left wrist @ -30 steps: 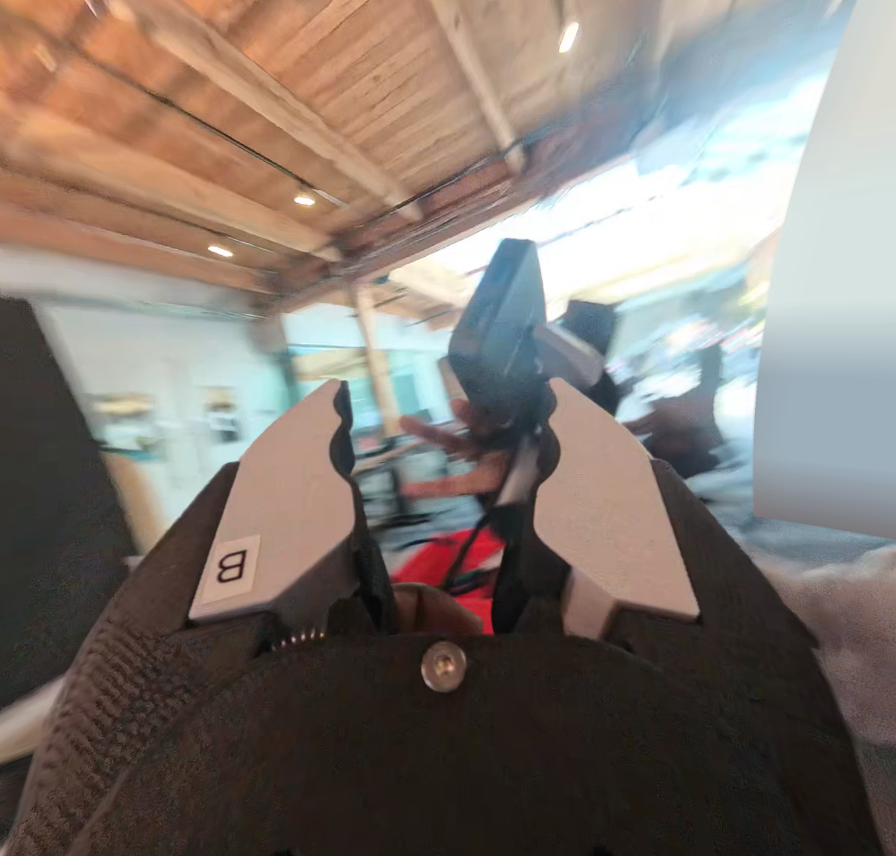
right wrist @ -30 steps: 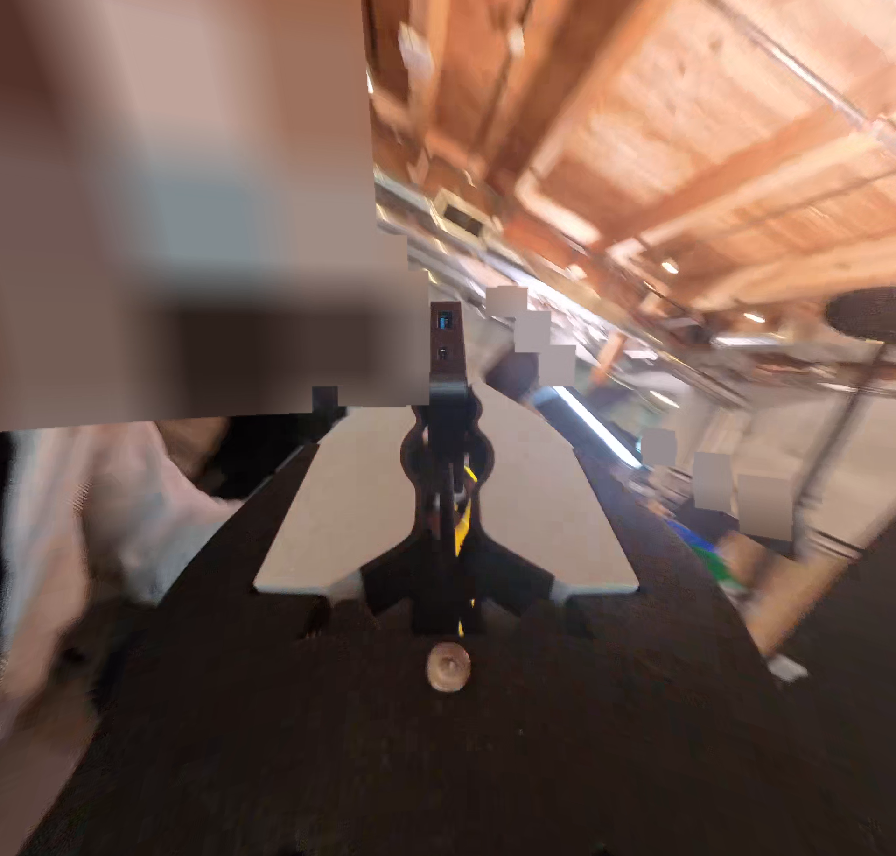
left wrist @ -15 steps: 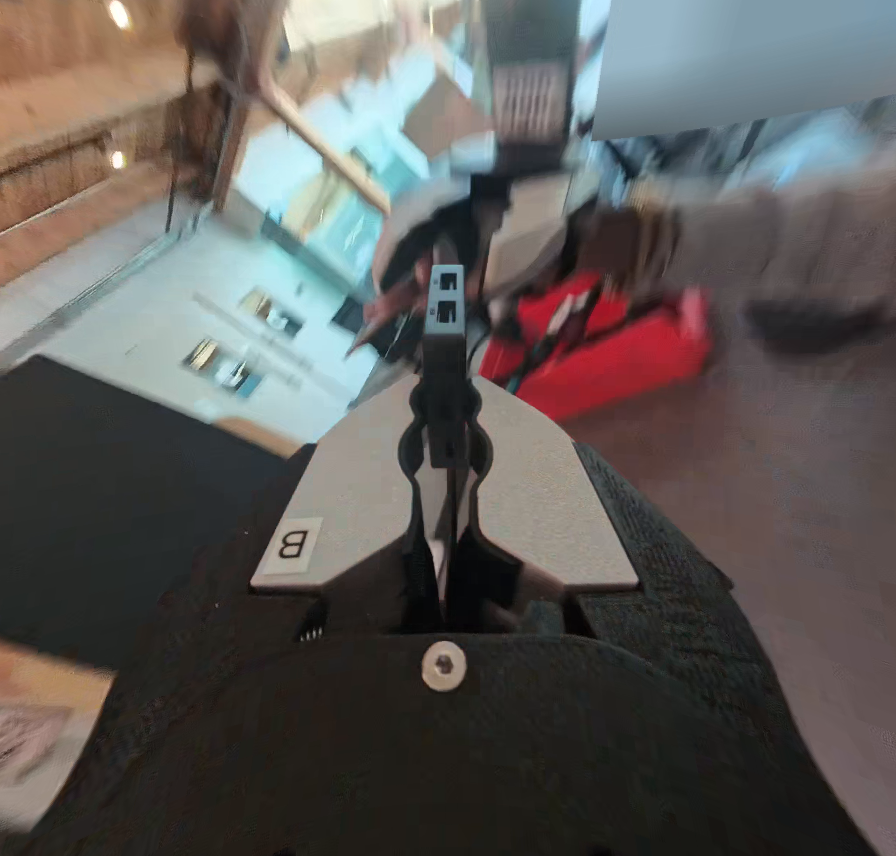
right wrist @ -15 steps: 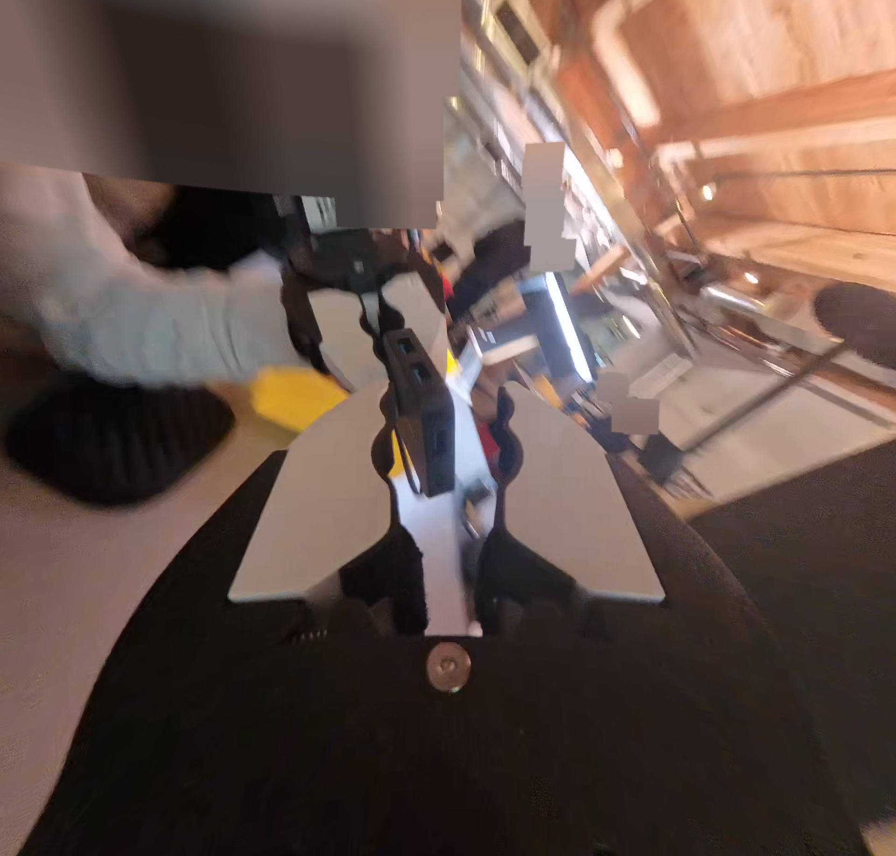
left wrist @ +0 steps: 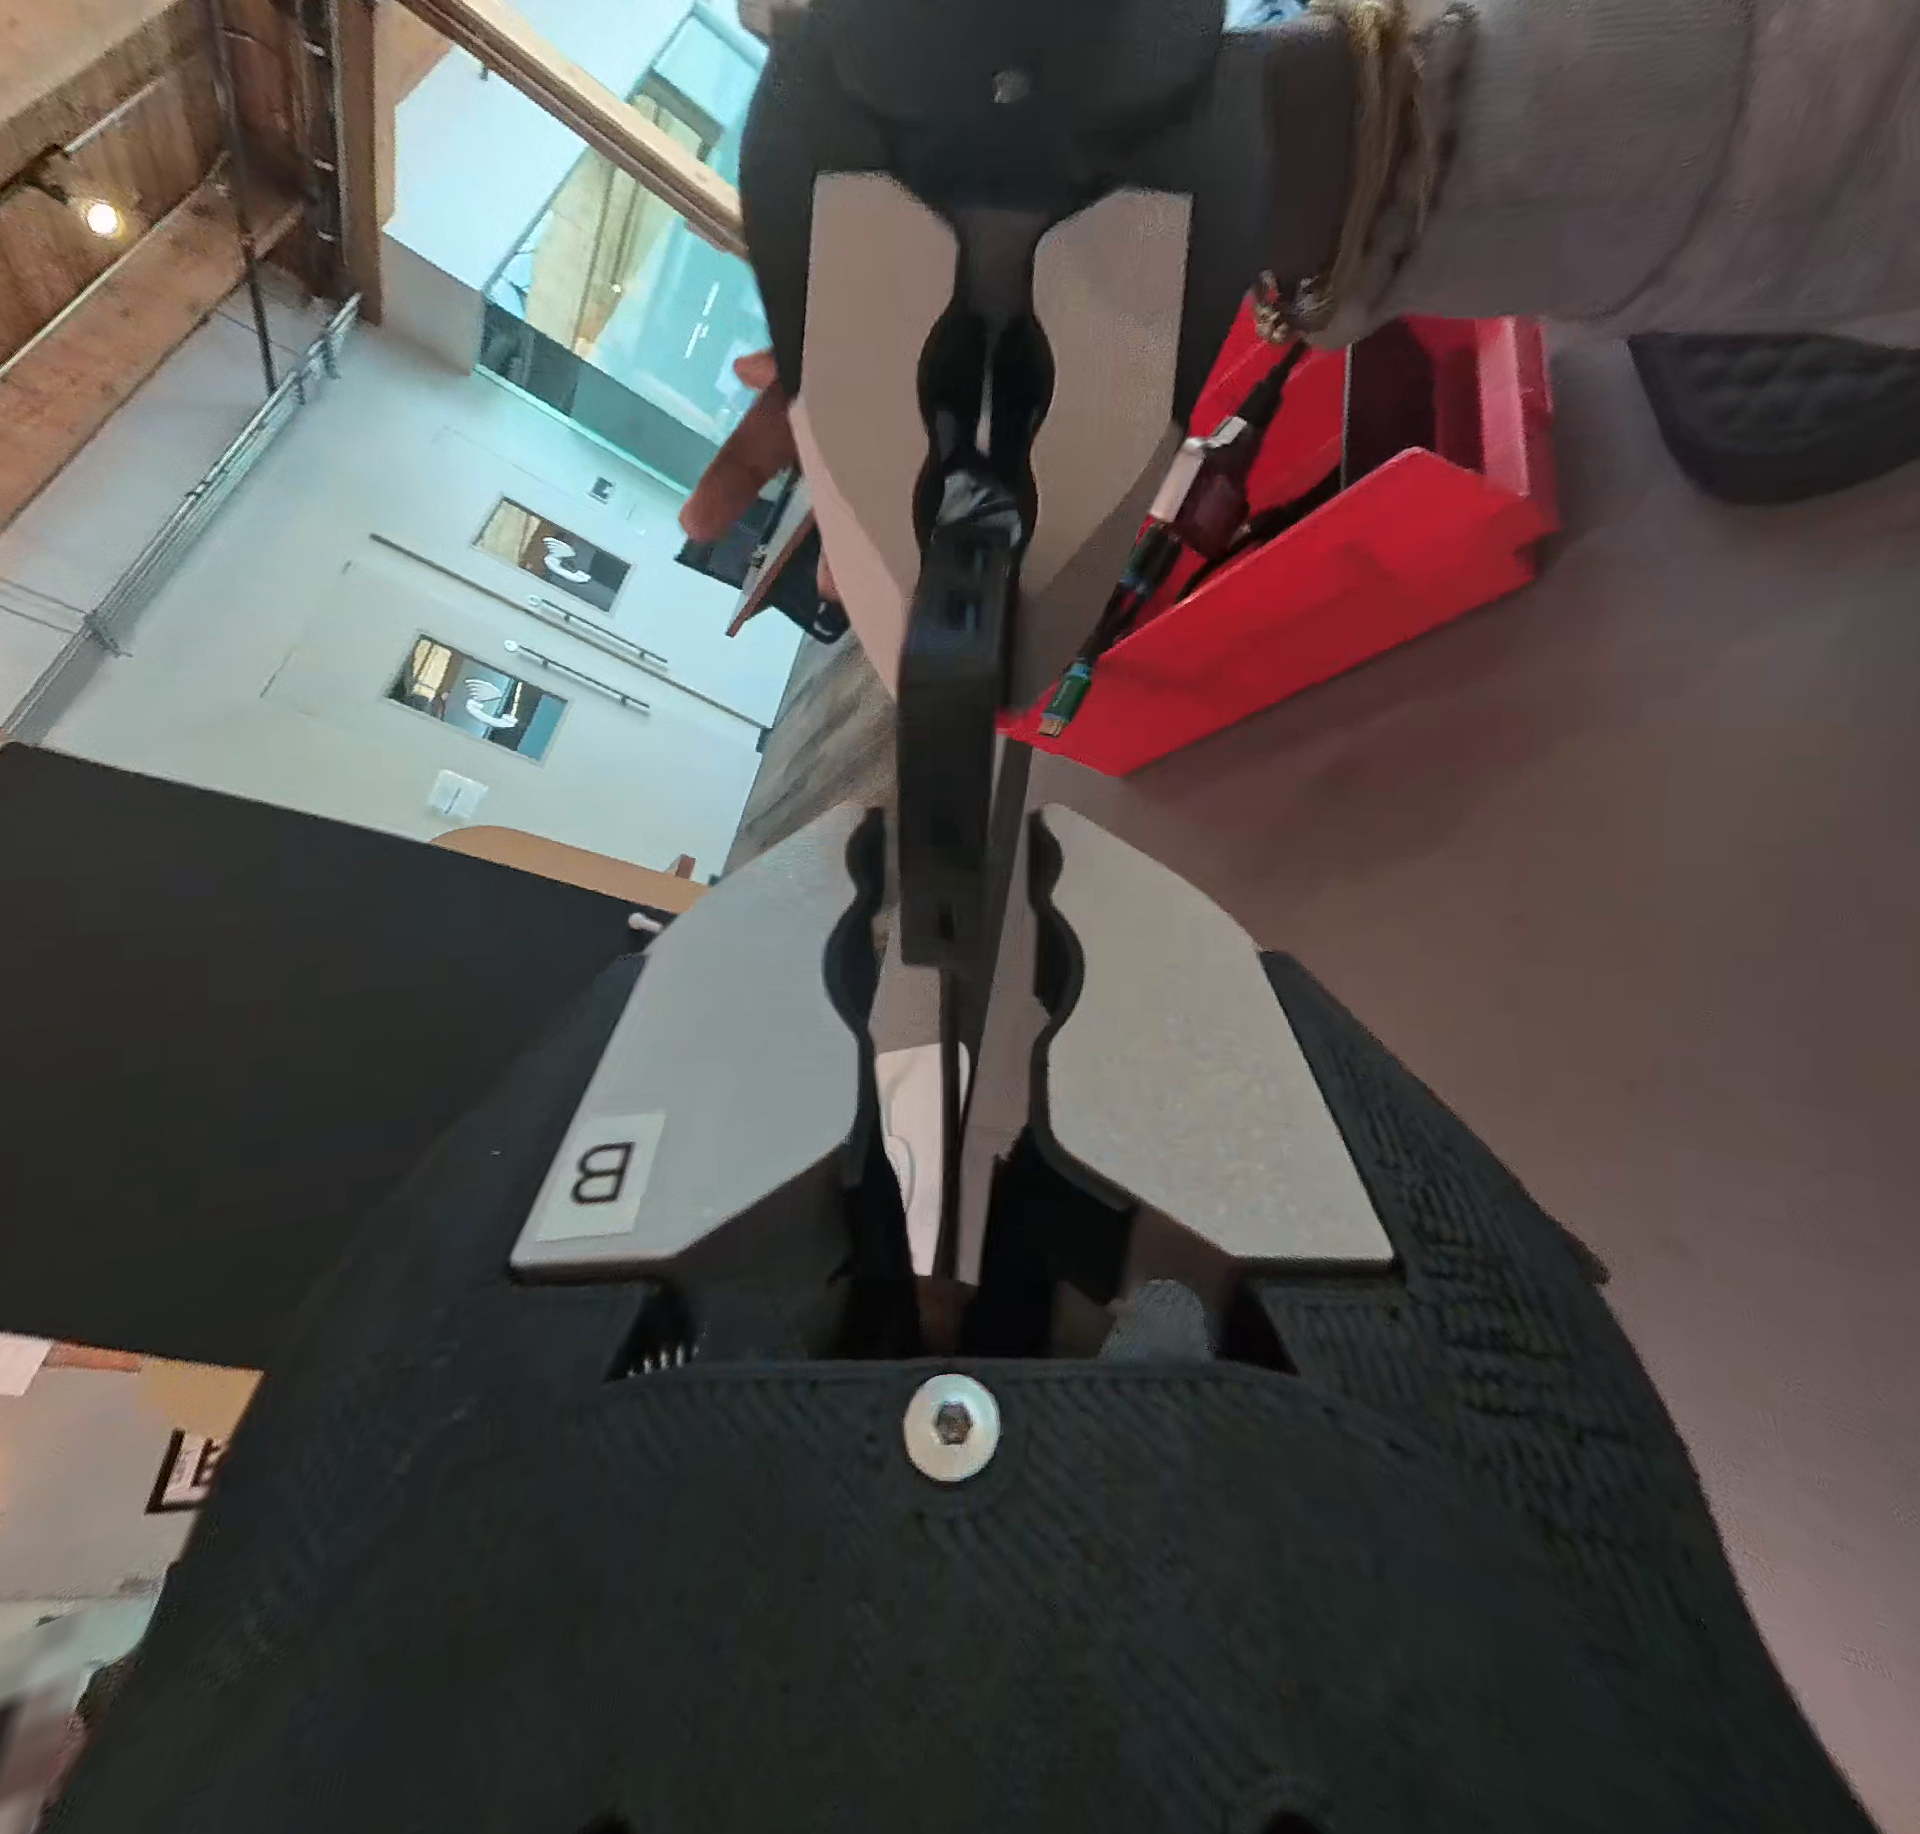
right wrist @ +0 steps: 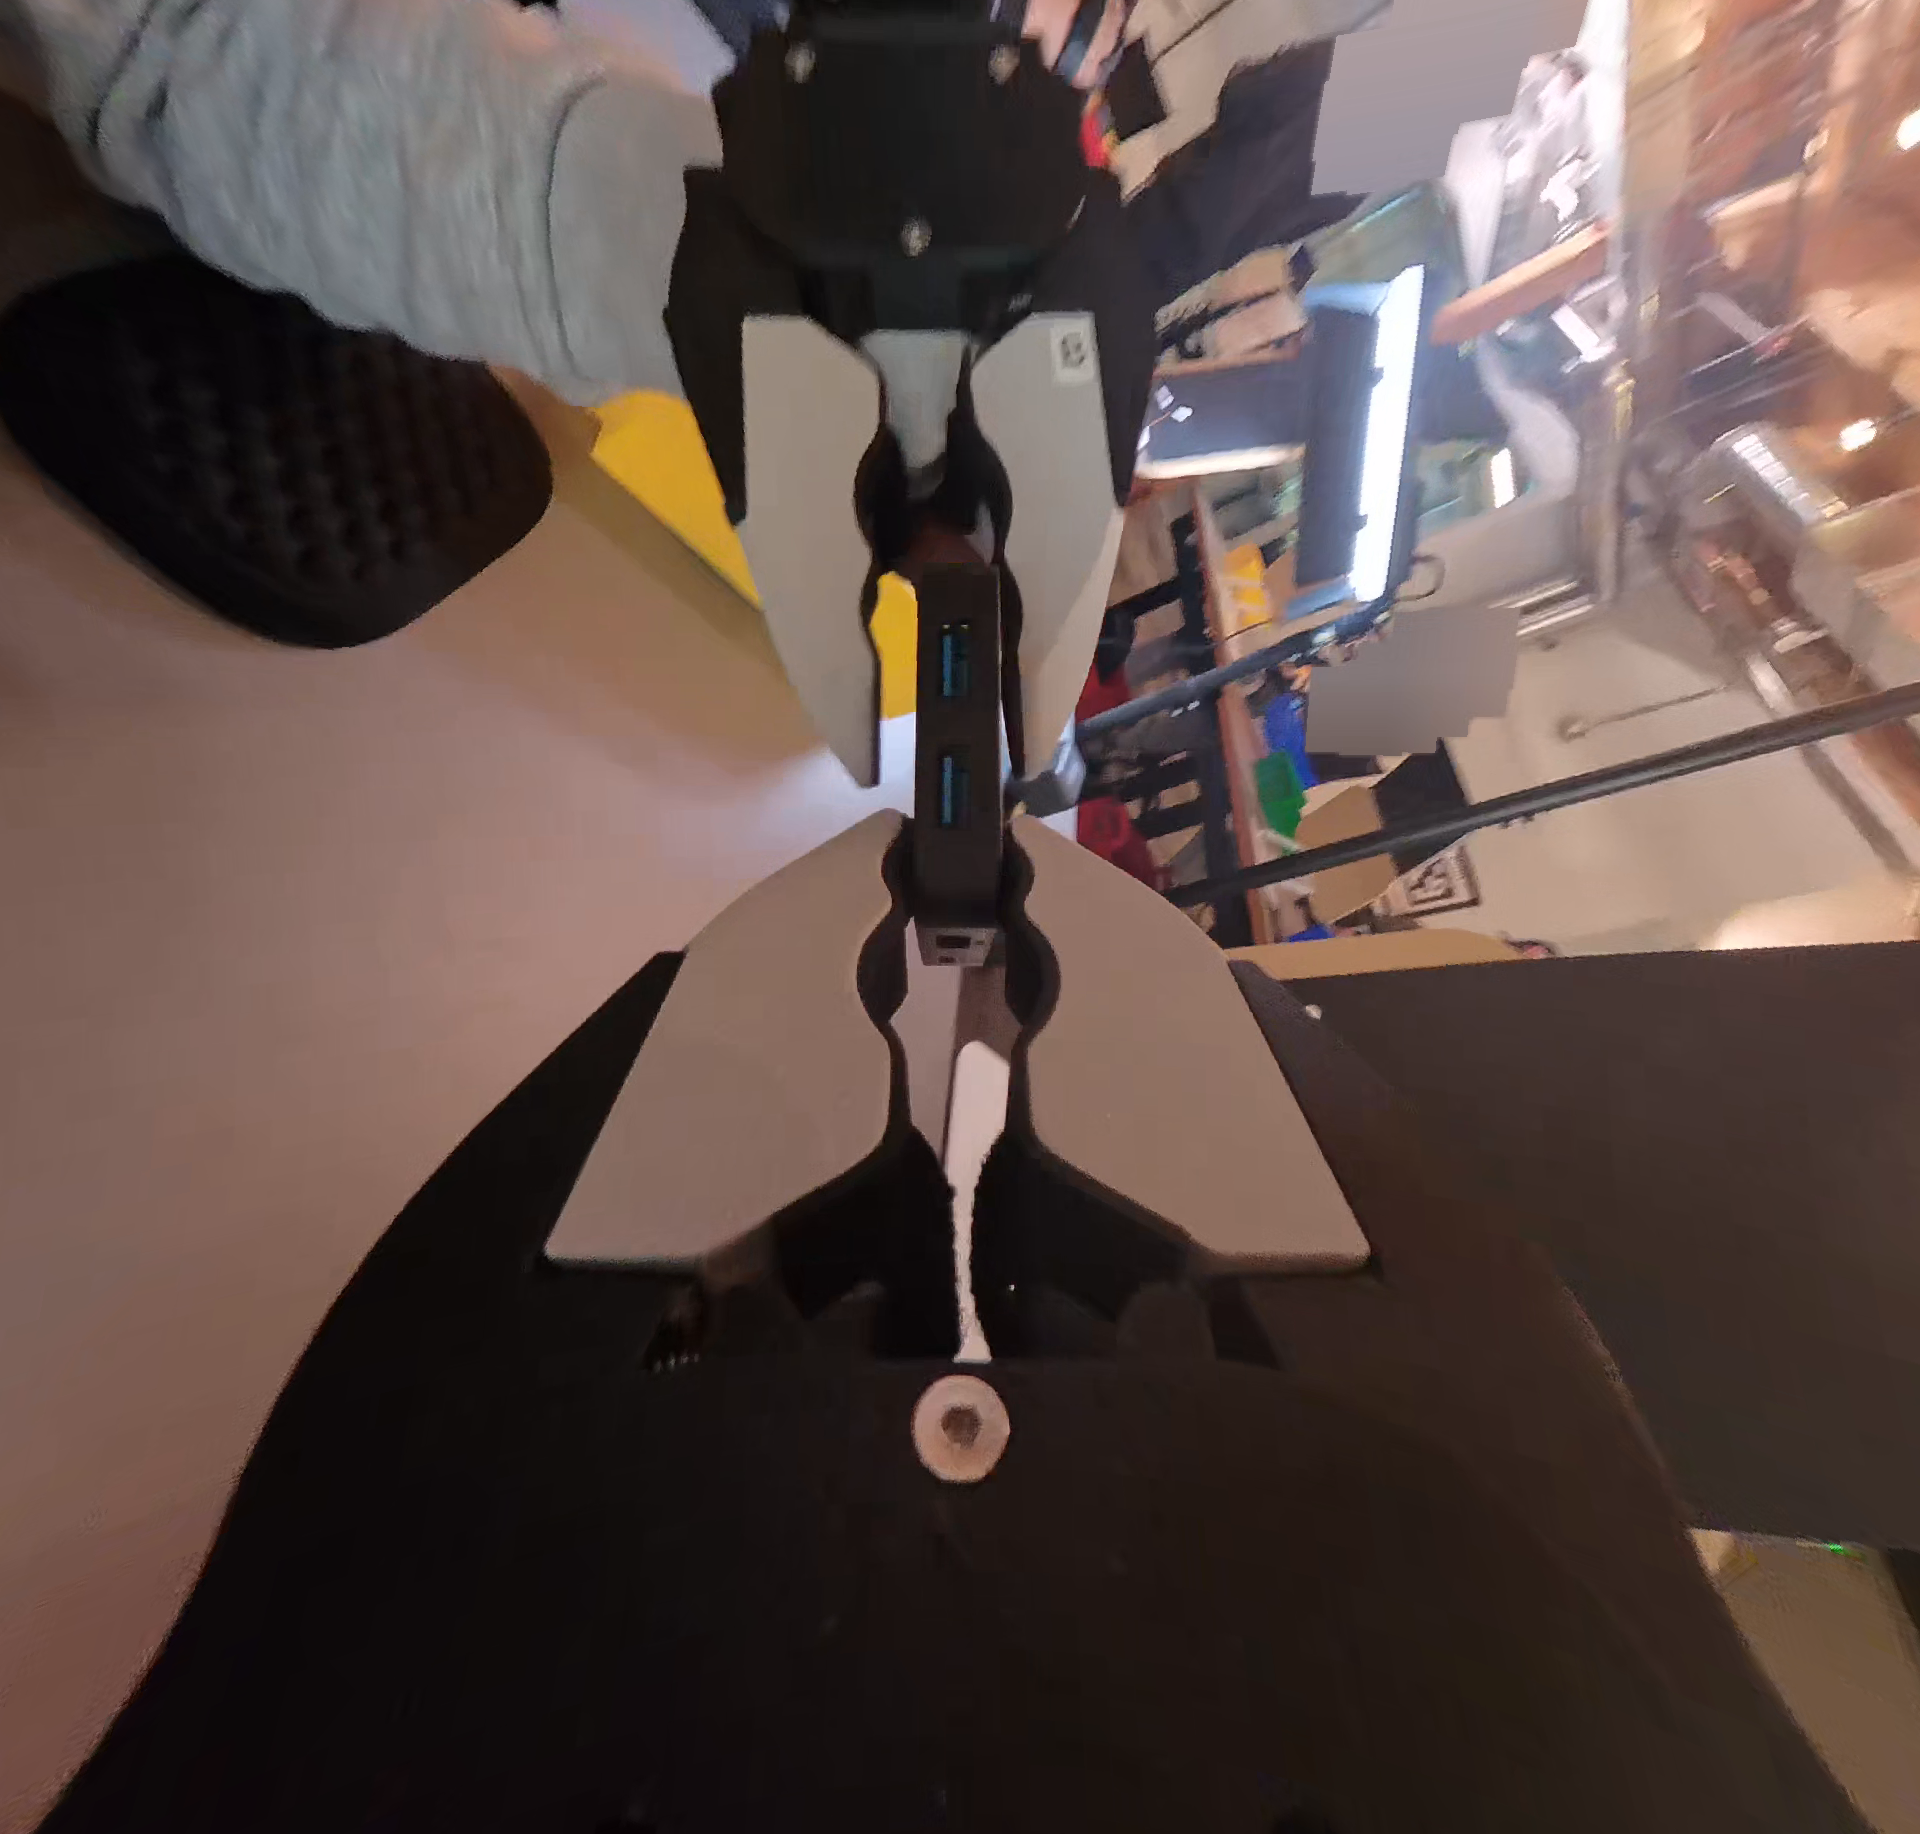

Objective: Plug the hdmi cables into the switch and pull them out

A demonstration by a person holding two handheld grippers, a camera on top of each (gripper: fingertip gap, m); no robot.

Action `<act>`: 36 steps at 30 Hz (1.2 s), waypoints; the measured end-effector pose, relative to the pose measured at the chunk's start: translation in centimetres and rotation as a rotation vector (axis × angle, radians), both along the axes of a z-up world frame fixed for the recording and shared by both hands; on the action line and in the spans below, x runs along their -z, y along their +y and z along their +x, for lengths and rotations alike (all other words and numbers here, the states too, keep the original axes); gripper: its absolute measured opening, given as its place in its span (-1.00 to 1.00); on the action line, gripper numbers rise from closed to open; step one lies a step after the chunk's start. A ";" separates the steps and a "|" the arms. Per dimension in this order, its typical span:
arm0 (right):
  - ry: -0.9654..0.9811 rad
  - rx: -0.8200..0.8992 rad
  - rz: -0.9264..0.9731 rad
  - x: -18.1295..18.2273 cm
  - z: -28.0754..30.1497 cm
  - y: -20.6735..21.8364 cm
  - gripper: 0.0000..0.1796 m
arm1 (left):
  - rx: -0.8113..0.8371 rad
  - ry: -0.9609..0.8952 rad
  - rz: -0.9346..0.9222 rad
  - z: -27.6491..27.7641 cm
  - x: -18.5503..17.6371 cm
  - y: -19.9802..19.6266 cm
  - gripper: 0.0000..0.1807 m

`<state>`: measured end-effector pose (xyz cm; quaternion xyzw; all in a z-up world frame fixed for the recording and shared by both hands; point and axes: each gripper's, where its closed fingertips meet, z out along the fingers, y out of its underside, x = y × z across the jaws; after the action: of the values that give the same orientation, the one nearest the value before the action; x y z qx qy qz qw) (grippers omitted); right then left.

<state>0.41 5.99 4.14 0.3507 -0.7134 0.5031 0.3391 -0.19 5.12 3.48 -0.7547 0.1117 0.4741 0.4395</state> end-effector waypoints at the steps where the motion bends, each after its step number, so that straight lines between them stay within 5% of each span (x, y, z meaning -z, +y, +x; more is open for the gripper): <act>1: 0.017 -0.008 -0.033 -0.6 0.1 0.2 -0.85 | -0.008 0.015 0.008 -0.3 -0.2 -0.2 -0.82; 12: 0.550 0.265 0.085 -0.2 -0.8 -1.5 -0.84 | -0.141 0.318 -0.157 -1.6 -0.4 -0.9 -0.79; 15: 0.657 0.331 0.048 -1.4 -0.9 -1.6 -0.85 | -0.152 0.293 -0.065 -1.8 -1.8 -2.1 -0.70; 19: 0.634 0.513 0.064 -1.1 -3.2 -0.5 -0.84 | -0.199 0.262 0.405 -1.7 -9.0 -9.0 -0.48; 23: 0.632 0.607 0.161 6.4 -5.6 1.2 -0.84 | -0.306 0.032 1.044 -1.9 -13.8 -20.6 -0.34; 27: 0.582 0.659 0.183 14.7 -6.6 3.5 -0.85 | -0.259 -0.120 1.227 -1.0 -14.0 -26.2 0.04; 36: 0.341 0.606 0.336 20.0 -6.6 3.5 -0.85 | -0.586 0.214 1.194 2.3 -14.0 -36.2 0.05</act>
<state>-6.19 9.53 -15.84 0.2531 -0.7906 0.1905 0.5240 2.15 -31.05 17.43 -0.3300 -0.3361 0.6263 0.6212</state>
